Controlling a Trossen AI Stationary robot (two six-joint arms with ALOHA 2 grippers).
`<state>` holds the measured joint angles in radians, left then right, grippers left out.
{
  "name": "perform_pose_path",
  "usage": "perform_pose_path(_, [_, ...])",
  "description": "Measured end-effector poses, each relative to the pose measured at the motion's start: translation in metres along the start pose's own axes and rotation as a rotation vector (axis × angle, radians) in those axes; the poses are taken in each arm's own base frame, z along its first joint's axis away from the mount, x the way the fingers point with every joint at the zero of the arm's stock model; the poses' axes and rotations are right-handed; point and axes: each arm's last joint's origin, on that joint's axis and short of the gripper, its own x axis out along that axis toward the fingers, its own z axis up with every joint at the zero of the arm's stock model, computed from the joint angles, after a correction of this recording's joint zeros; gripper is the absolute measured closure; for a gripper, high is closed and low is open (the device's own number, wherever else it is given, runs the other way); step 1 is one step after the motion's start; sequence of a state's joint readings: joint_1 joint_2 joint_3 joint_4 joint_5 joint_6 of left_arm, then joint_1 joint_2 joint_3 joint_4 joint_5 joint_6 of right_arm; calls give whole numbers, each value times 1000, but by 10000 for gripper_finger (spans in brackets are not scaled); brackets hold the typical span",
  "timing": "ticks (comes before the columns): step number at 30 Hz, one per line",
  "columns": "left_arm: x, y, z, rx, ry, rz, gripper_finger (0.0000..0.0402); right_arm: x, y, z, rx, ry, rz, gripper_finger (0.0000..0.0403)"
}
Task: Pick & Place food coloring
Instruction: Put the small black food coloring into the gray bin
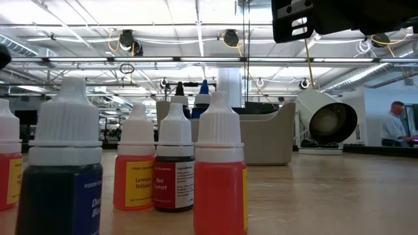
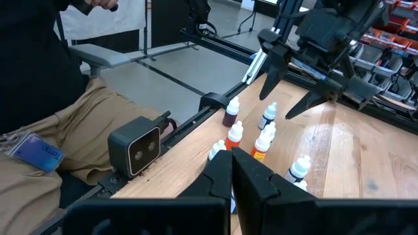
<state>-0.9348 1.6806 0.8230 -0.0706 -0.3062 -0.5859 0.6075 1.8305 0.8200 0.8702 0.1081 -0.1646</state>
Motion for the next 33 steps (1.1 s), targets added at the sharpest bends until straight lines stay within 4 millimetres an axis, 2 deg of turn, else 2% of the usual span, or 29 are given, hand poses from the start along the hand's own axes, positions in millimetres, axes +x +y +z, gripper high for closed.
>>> perform_pose_path(5, [10,0,-5,-25,34,-17,158,0,0,0,0,0,0,403])
perform_pose_path(12, [10,-4,2,-23,-40,-56,158,0,0,0,-1,0,0,403])
perform_pose_path(28, [13,5,3,-80,-27,14,158,0,0,0,-3,0,0,403])
perform_pose_path(33, [13,6,0,-70,10,9,187,0,0,-1,-4,7,1,403])
